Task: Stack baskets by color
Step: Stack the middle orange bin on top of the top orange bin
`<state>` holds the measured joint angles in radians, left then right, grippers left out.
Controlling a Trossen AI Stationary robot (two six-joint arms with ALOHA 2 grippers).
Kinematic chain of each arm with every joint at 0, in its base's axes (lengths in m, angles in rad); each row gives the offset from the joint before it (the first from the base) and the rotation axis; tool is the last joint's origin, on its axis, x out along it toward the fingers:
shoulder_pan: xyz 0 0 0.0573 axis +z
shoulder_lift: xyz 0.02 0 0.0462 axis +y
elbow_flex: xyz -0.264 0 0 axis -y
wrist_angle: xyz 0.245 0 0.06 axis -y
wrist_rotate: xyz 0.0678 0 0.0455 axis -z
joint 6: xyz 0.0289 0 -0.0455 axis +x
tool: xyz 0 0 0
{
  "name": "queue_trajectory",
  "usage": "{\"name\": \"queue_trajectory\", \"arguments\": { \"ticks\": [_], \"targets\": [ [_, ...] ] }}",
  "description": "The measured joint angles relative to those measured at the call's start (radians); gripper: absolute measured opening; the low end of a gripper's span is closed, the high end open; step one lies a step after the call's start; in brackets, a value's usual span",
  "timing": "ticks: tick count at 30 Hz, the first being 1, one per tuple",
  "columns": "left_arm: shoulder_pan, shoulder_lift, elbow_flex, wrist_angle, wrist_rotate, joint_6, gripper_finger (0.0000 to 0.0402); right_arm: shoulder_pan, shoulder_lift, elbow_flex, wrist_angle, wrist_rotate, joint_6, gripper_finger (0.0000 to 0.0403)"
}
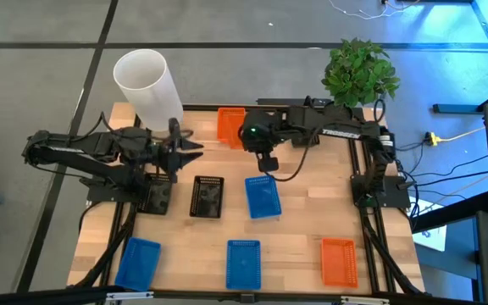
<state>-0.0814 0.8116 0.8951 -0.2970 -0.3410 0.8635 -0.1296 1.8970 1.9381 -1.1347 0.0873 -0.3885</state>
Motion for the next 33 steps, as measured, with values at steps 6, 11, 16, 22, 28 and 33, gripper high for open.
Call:
{"name": "queue_trajectory", "arguments": {
  "ticks": [6,11,16,22,28,33],
  "targets": [
    [0.001,0.0,0.0,-0.001,0.023,0.041,0.0095,0.019,0.05,0.055,-0.042,0.017,-0.182,0.0],
    [0.001,0.005,0.0,-0.003,0.046,0.04,0.0095,0.053,0.063,0.053,-0.048,0.039,-0.352,0.0],
    [0.001,0.062,0.001,-0.006,0.106,0.039,0.0095,0.078,0.062,0.053,-0.048,0.06,-0.384,0.0],
    [0.001,0.164,0.001,0.04,0.12,0.114,0.0095,0.096,0.066,0.053,-0.049,0.062,-0.383,0.0],
    [0.0,0.231,0.001,0.075,0.104,0.135,0.0095,0.105,0.067,0.053,-0.05,0.062,-0.38,0.0],
    [0.0,0.259,0.001,0.123,0.038,0.142,0.0095,0.105,0.067,0.053,-0.057,0.061,-0.377,0.0]
  ]
}}
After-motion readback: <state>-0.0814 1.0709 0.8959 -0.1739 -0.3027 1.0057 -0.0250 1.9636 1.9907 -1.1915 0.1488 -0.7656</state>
